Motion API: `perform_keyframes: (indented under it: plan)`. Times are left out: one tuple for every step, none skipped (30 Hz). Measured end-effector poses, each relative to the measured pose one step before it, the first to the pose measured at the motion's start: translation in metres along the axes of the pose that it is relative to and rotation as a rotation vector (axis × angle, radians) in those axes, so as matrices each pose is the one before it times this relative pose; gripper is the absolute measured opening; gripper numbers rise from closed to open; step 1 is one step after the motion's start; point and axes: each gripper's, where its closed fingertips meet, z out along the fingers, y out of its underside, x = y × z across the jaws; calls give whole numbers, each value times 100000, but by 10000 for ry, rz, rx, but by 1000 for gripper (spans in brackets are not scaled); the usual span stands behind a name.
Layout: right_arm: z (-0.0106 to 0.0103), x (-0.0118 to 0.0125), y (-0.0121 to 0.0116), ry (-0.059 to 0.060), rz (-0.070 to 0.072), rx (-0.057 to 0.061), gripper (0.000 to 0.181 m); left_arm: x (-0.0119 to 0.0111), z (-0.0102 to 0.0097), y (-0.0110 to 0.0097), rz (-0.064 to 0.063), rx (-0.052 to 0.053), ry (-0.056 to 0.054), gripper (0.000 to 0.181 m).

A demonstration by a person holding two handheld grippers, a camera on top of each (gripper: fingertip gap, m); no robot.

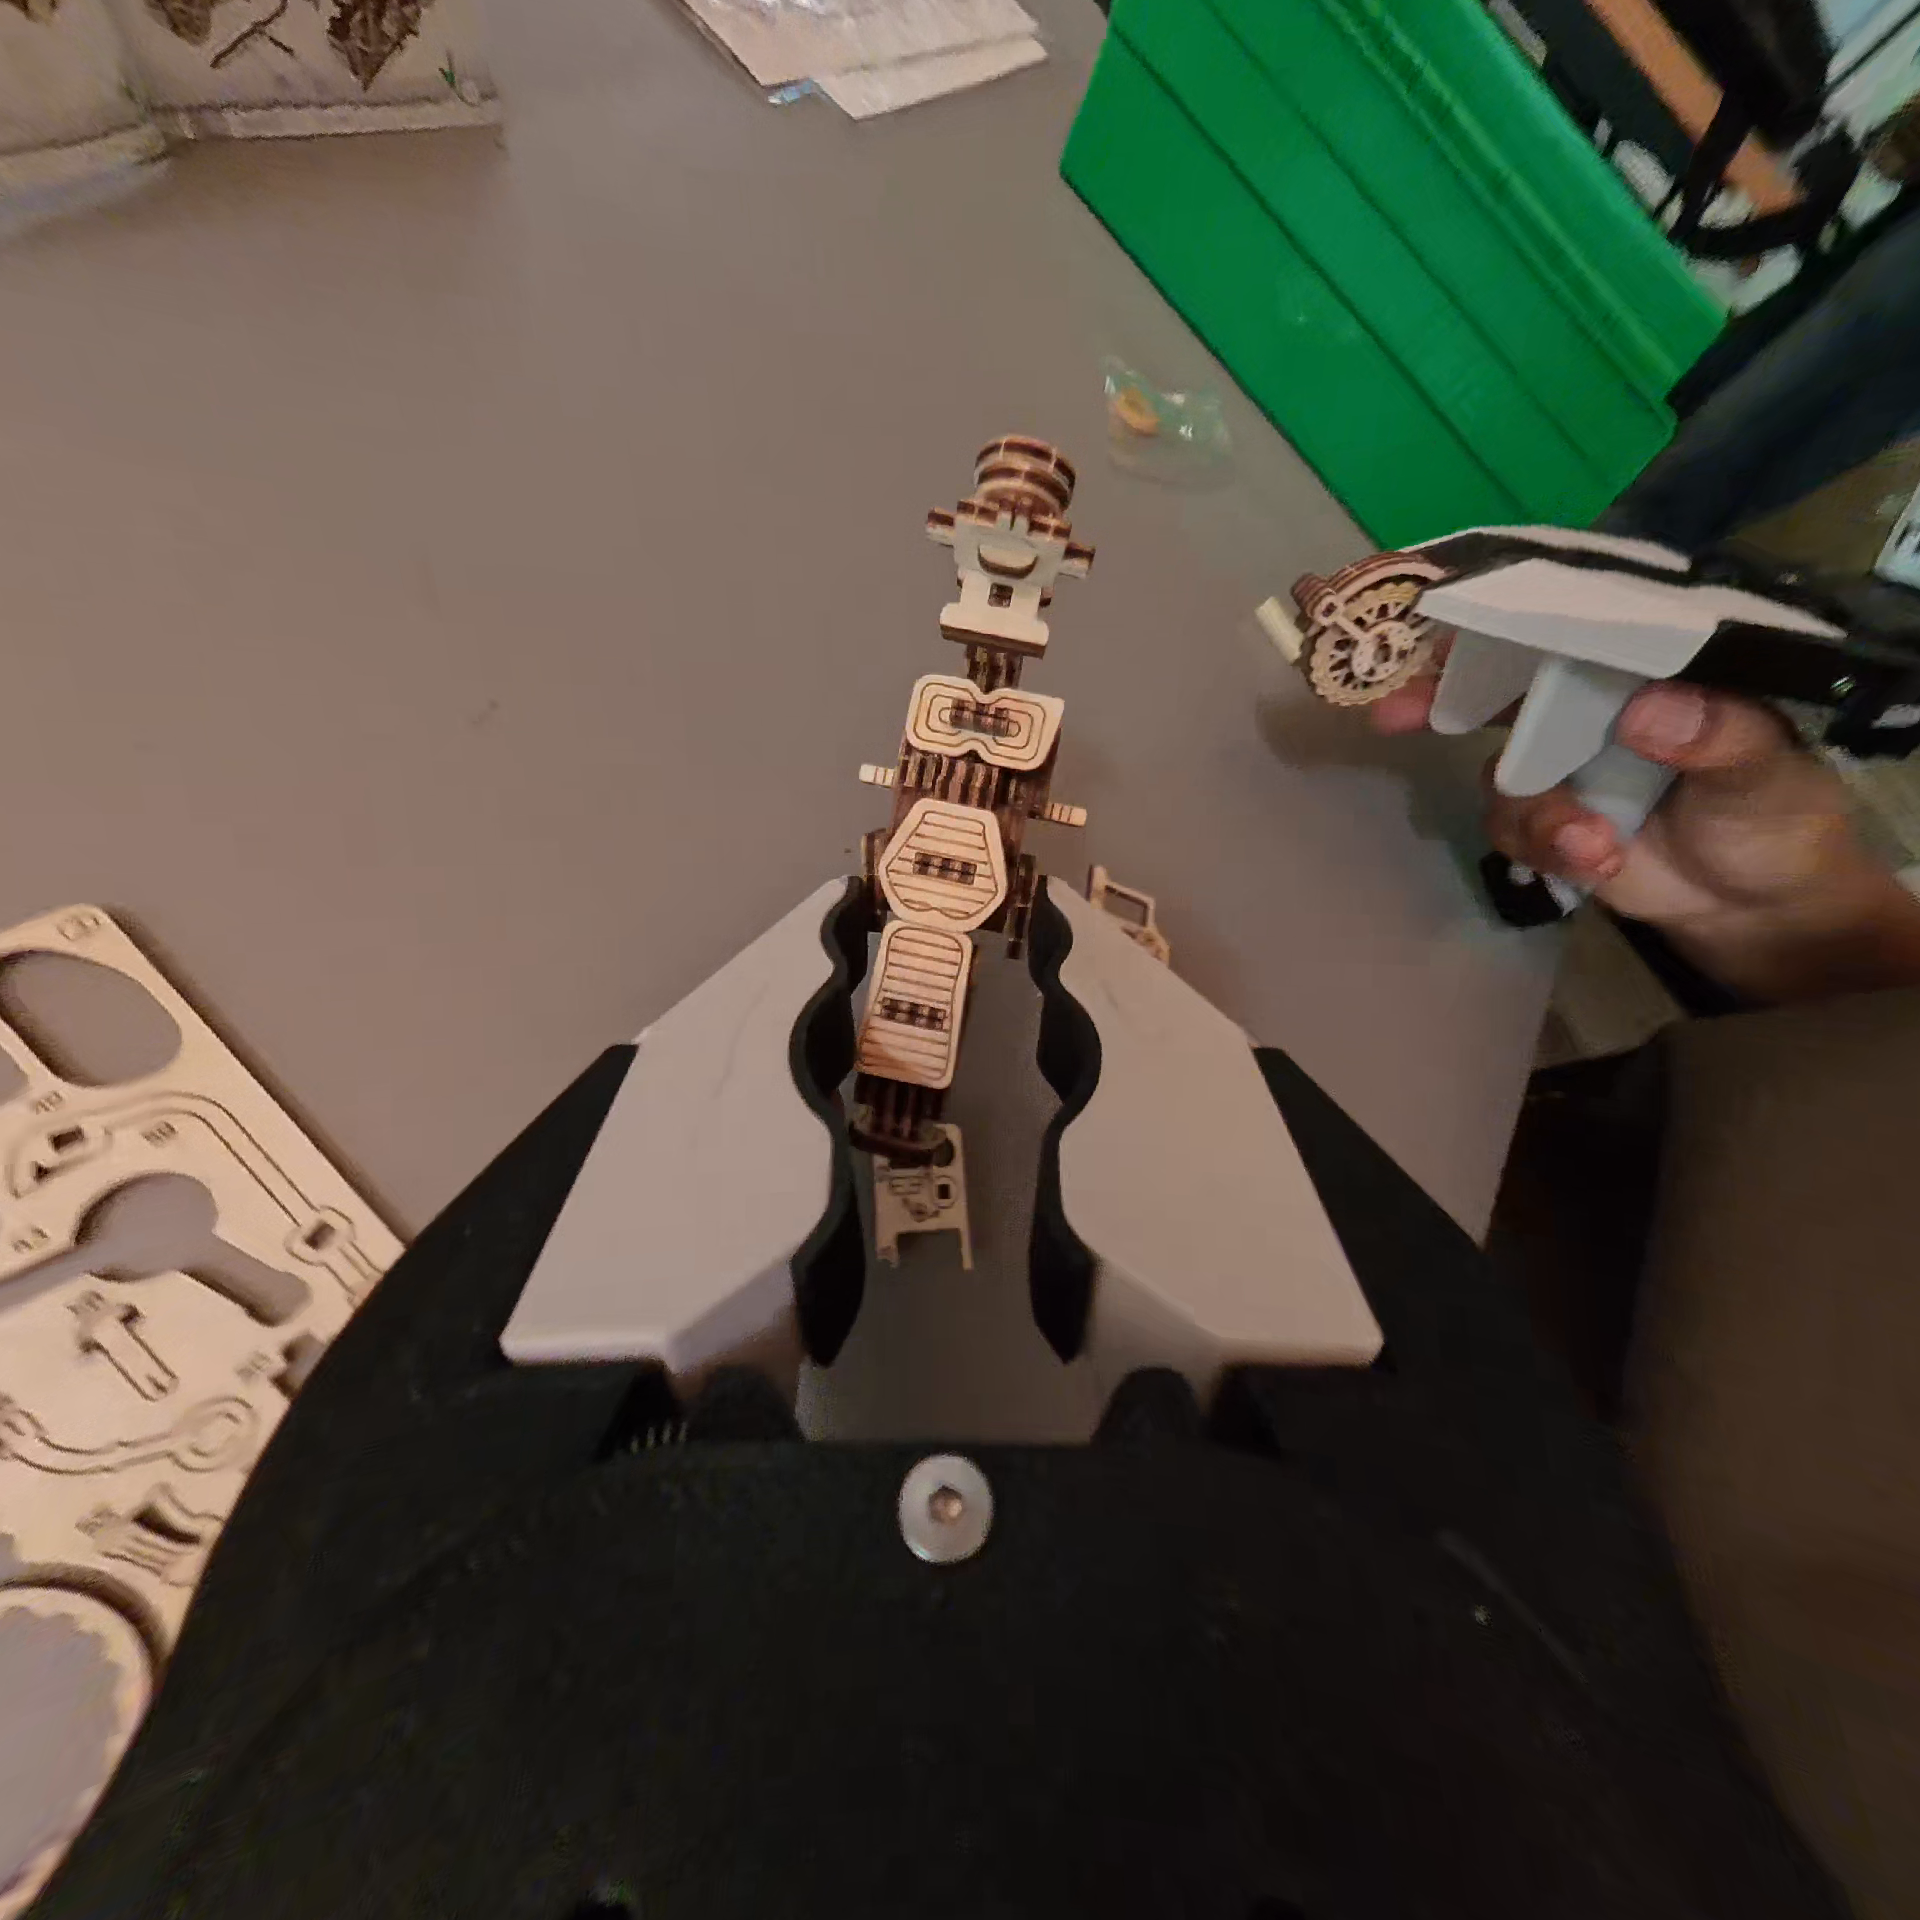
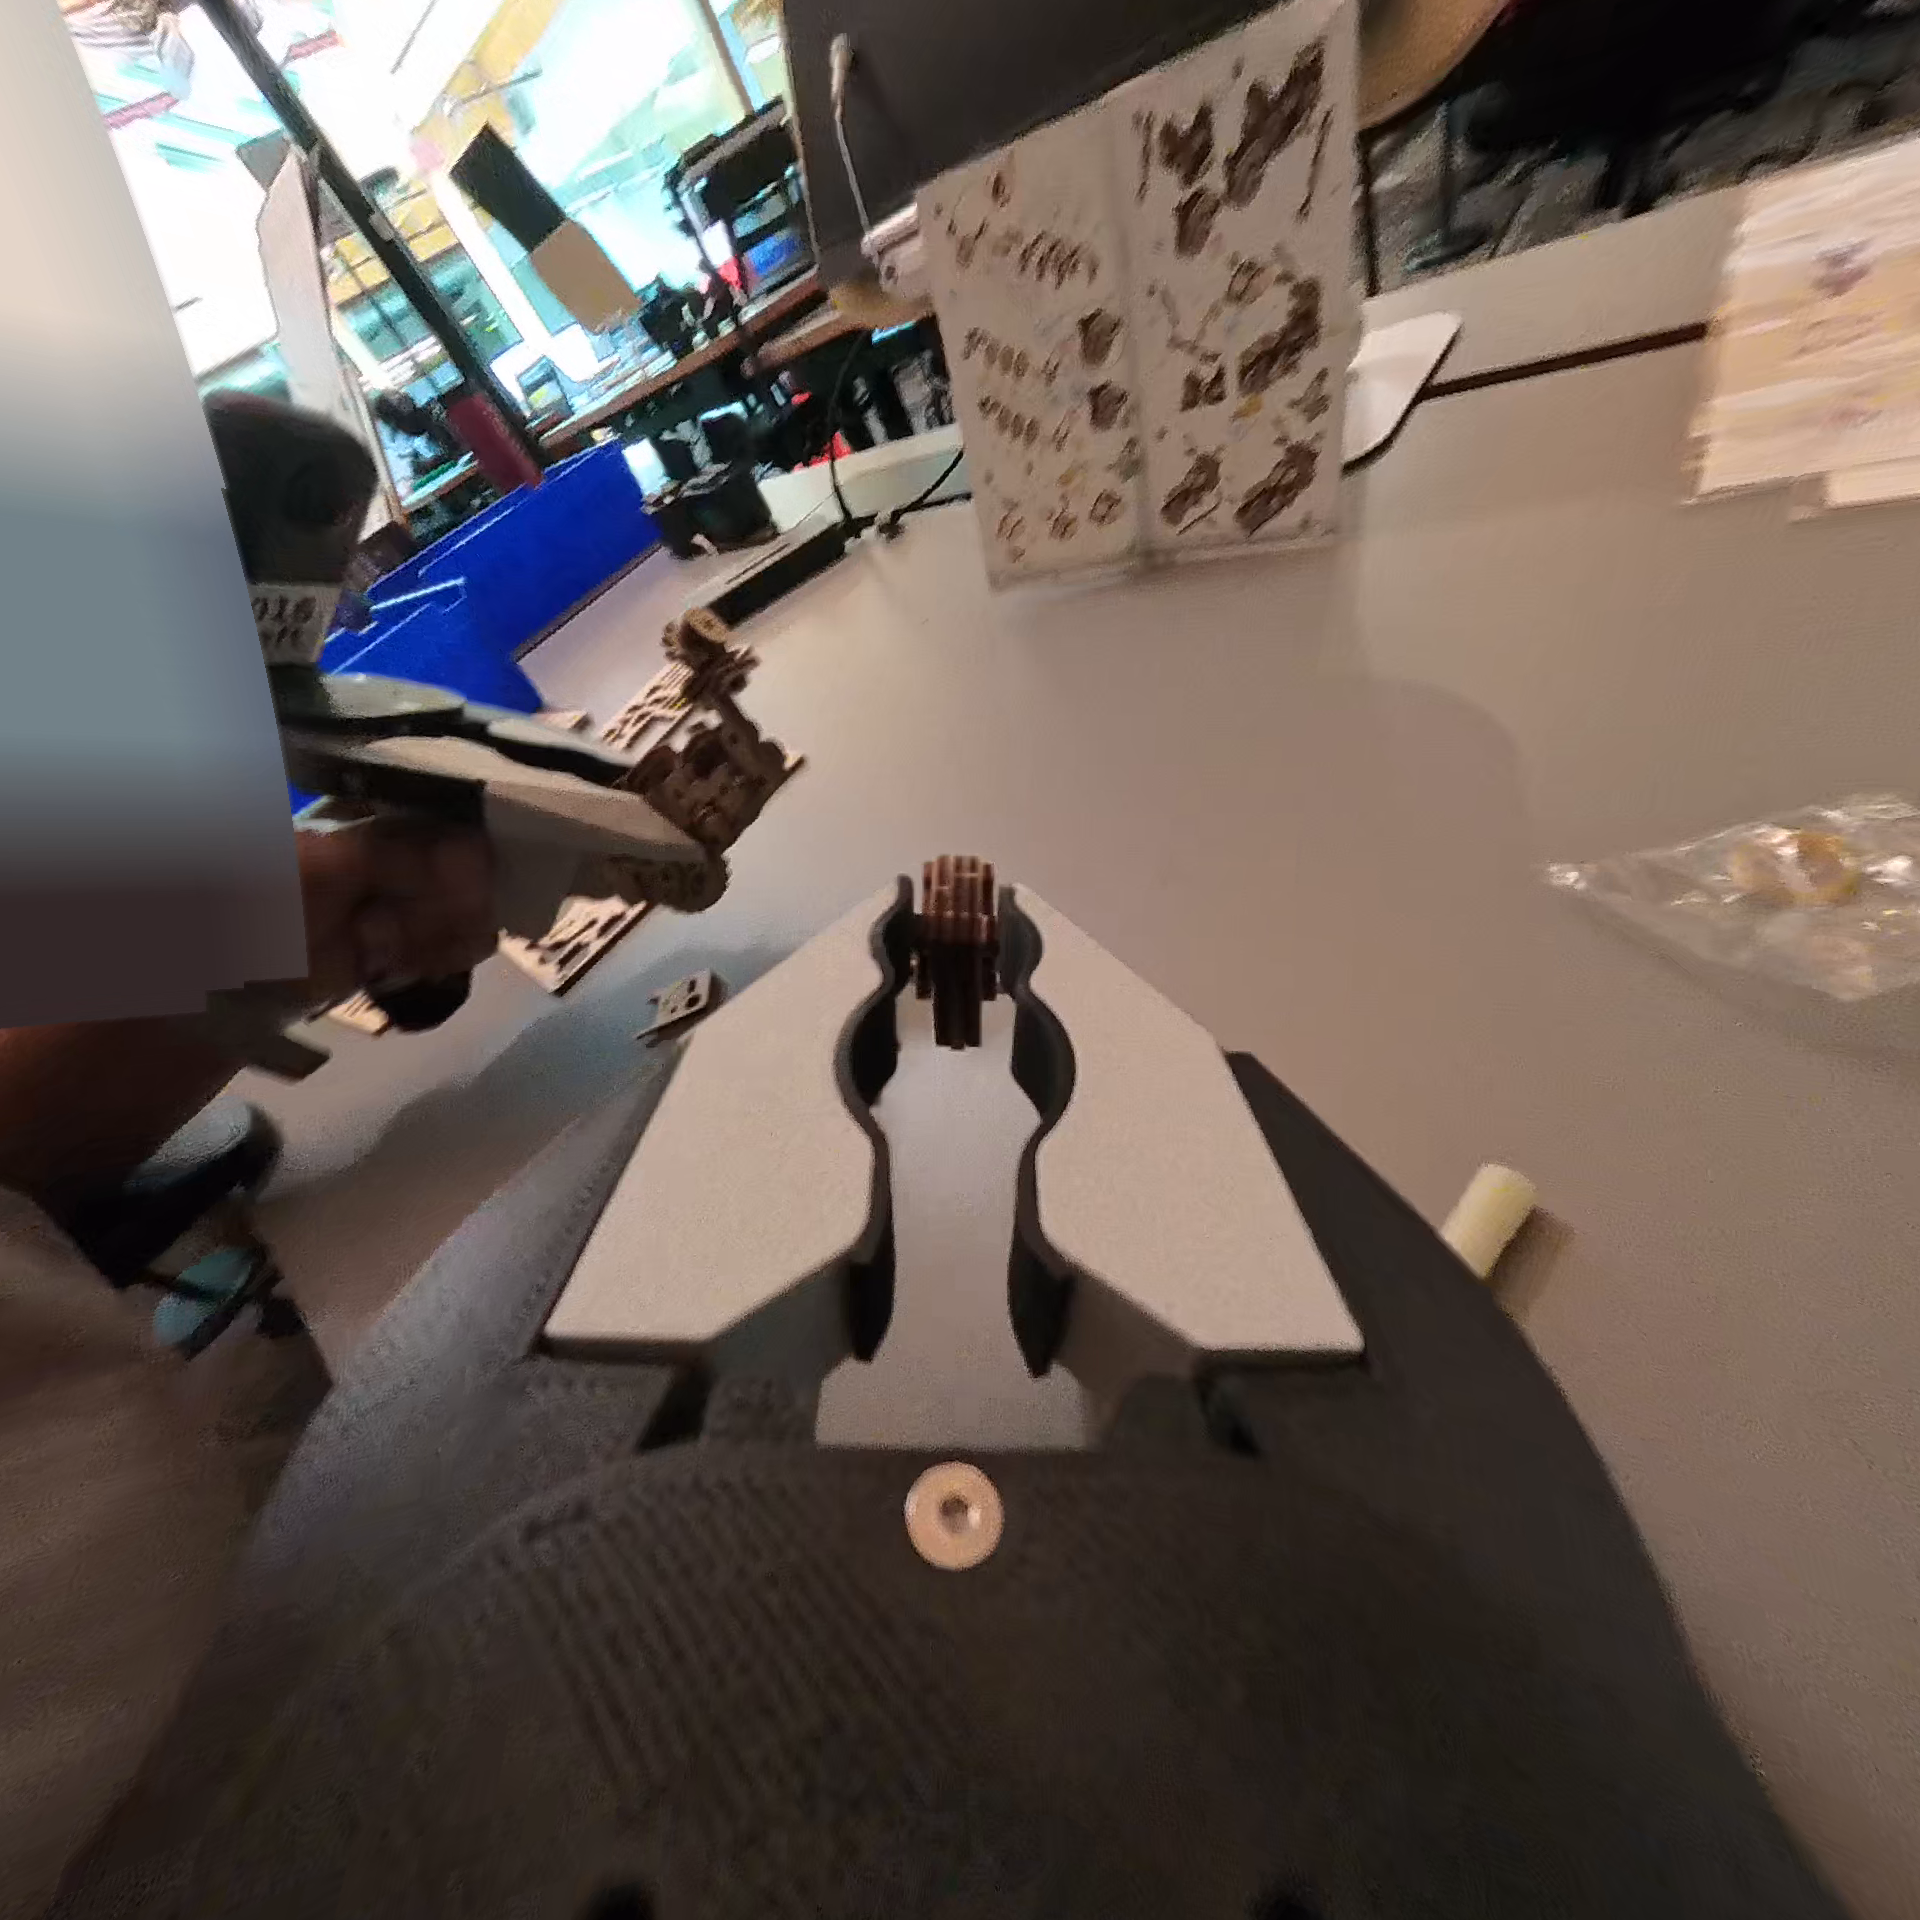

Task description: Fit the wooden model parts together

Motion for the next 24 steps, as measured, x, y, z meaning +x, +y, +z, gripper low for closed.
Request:
perform_keyframes:
  plan:
    - [166, 165, -299, 137, -218, 82, 14, 108, -99, 124, -308, 201, 12, 28]
    - [261, 145, -163, 70, -279, -2, 14, 16, -51, 267, -263, 133, -11, 28]
    - [328, 64, -42, -14, -307, -47, 14, -29, -15, 398, -182, 57, -8, 28]
    - [324, -54, 106, -117, -273, -76, 14, -68, 51, 450, -101, -23, -3, 28]
    - [237, -178, 322, -203, -176, -132, 14, -64, 76, 421, 17, -86, 16, 28]
    - [111, -202, 496, -203, -35, -194, 14, -97, 99, 342, 169, -116, -14, 28]
    - [-46, -166, 482, -165, 98, -201, 14, -207, 108, 263, 296, -150, -107, 28]
    - [-198, -245, 321, -195, 162, -166, 14, -301, 97, 238, 378, -158, -204, 28]
    - [-334, -210, 290, -138, 164, -106, 14, -280, 79, 248, 424, -139, -209, 28]
    - [-401, -63, 306, -19, 155, -84, 14, -161, 87, 229, 366, -98, -132, 28]
    - [-366, 64, 159, 88, 71, -4, 14, -52, 50, 34, 178, 38, -32, 29]
    - [-208, 34, -34, 99, -78, 66, 14, -24, 8, -72, -41, 95, 44, 28]
    - [31, -93, -82, 29, -187, 42, 14, 41, -1, -38, -162, 65, 130, 28]
    - [209, -120, 96, -5, -173, -98, 14, 21, -12, -29, -208, 52, 157, 28]
    - [301, -104, 306, -26, -87, -241, 14, -81, -8, -10, -190, 52, 107, 28]
    - [291, -89, 357, -41, -32, -276, 14, -91, -14, 7, -121, 51, 88, 28]
    - [208, -36, 246, -27, -3, -190, 14, -42, -47, -41, -132, 54, 113, 28]
    - [110, 14, 118, -10, 28, -95, 14, 37, -42, -88, -135, 62, 167, 28]
    - [66, 46, 54, -23, 68, -49, 14, -3, -54, -115, -154, 90, 147, 28]
    - [17, 99, 19, -9, 104, -20, 14, 11, -65, -101, -221, 80, 188, 28]
    - [0, 165, -23, 11, 136, 12, 14, -50, -50, -53, -284, 53, 206, 28]
    - [-7, 176, -69, 16, 156, 36, 14, -122, -74, -85, -322, 71, 171, 28]
    - [-6, 167, -82, 11, 150, 46, 14, -155, -107, -149, -320, 107, 145, 28]
    - [9, 121, -66, -7, 128, 36, 14, -97, -105, -154, -296, 115, 171, 28]
